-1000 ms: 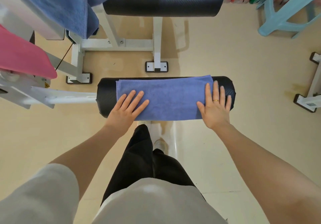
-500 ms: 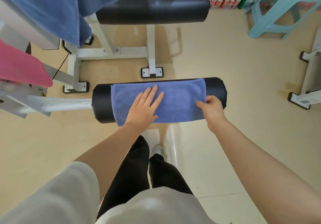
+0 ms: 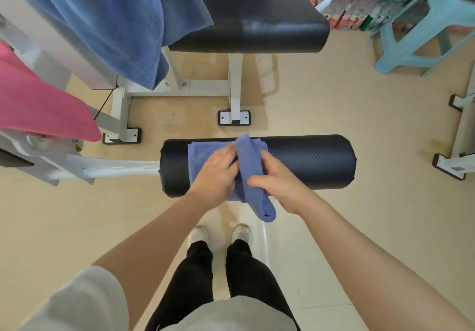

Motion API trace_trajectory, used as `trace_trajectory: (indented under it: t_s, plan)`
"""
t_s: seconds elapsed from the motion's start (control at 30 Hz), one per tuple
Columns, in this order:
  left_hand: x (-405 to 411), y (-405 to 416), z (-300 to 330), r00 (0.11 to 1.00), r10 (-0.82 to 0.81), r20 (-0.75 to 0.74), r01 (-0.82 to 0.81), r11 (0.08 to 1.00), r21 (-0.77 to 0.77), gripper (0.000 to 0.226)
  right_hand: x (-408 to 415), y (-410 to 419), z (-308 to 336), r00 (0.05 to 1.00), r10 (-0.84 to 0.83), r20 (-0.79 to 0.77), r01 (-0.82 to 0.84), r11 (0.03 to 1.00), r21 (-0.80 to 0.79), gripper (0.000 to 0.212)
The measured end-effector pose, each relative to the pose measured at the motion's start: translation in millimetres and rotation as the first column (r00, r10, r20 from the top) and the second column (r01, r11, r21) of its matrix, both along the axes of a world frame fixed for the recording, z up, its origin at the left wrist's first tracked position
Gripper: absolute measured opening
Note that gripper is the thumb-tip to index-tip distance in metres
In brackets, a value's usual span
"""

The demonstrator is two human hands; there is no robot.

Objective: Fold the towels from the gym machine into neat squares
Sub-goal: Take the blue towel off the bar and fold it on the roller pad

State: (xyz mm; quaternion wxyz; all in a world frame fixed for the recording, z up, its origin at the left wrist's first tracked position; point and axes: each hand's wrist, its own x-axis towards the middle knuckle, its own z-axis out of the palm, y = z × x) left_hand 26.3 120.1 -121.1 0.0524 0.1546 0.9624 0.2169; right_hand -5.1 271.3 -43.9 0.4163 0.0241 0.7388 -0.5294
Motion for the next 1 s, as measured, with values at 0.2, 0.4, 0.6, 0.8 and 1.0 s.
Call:
trace_trajectory:
  t_s: [0.2, 0.4, 0.6, 0.8, 1.0]
  plan:
    - [24, -78, 9, 0.873, 0.41, 0.265, -0.448, 0.888, 0.101, 0.026, 17, -65, -22, 0.982, 0.083, -0.172, -0.05, 0.981, 0.187, 0.049]
    - [15, -81, 25, 0.7, 0.442, 0.561, -0.666, 0.687, 0.29, 0.043, 36, -99, -45, 0.923, 0.236, -0.304, -0.158, 0.953, 0.26, 0.051]
    - [0, -74, 15, 0.712, 0.494, 0.499, -0.601, 0.796, 0.069, 0.023, 37, -80, -49, 0.918, 0.026, -0.395, 0.086, 0.961, 0.263, 0.035]
    - [-6, -68, 13, 0.723, 0.545, 0.424, -0.582, 0.812, -0.053, 0.037, 16, -37, -60, 0.881, -0.309, -0.358, 0.447, 0.793, 0.414, 0.049]
    - [-27, -59, 40, 0.455, 0.541, 0.707, -0.817, 0.569, 0.091, 0.034, 3, -21, -31, 0.873, -0.468, 0.14, 0.478, 0.877, -0.051, 0.018]
